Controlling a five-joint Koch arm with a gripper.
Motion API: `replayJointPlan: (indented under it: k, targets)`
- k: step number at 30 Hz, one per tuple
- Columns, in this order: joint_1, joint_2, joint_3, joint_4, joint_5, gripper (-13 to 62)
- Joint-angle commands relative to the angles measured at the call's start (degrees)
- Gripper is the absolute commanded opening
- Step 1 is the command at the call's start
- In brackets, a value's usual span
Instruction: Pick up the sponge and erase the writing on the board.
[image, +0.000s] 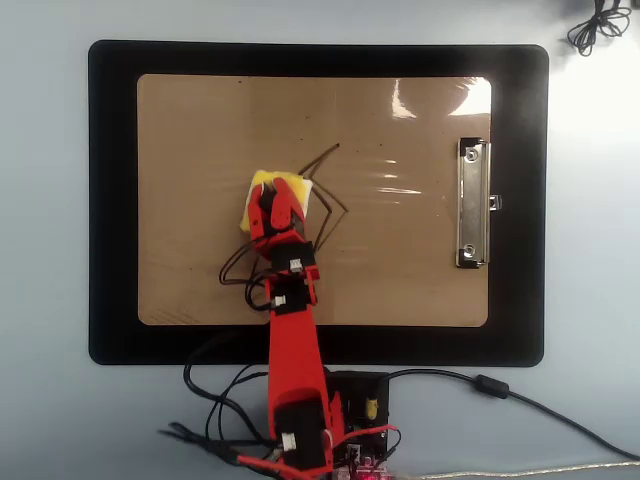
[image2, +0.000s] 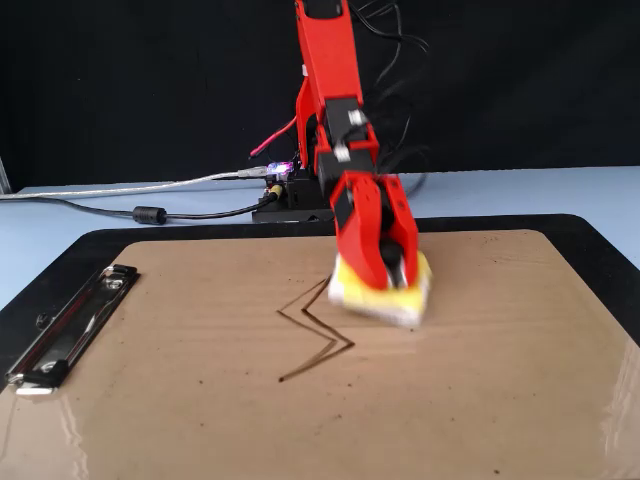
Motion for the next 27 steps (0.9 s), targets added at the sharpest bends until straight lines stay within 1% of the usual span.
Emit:
replayJointPlan:
  k: [1,2,3,4,6,8,9,10,12,16,17,18,20,21,24,26,27]
  targets:
    - [0.35,-3.43,-1.67,-4.39,0.62,-8.0]
    - [0.35,-2.29,-0.18,-4.39,0.62,-8.0]
    - [0.26,1.41,4.57,-4.48,0.62,-8.0]
    - [0.18,5.62,8.96,-4.48,0.53,-8.0]
    - [-0.97,18.19,19.69,-3.60,0.35,-8.0]
    - [-2.29,27.51,27.16,-1.58,0.18,-8.0]
    - [-2.72,29.00,27.95,-1.05,0.09,-8.0]
    - [-3.08,28.21,27.77,-0.79,0.00,-8.0]
    - [-3.25,21.01,21.36,-1.32,0.00,-8.0]
    - [-3.60,-1.23,0.53,-1.58,0.18,-8.0]
    - [-3.69,-2.02,-1.41,-1.49,0.18,-8.0]
    - [-3.87,-0.88,-0.44,-1.14,0.18,-8.0]
    - [-4.22,6.94,8.79,-1.32,0.00,-8.0]
    - [-5.36,14.24,15.56,-0.97,-0.18,-8.0]
    - [-10.90,28.39,26.81,0.00,-2.46,-8.0]
    - [-12.83,28.04,26.89,0.79,-4.83,-8.0]
    - [-13.18,24.17,24.96,0.18,-5.98,-8.0]
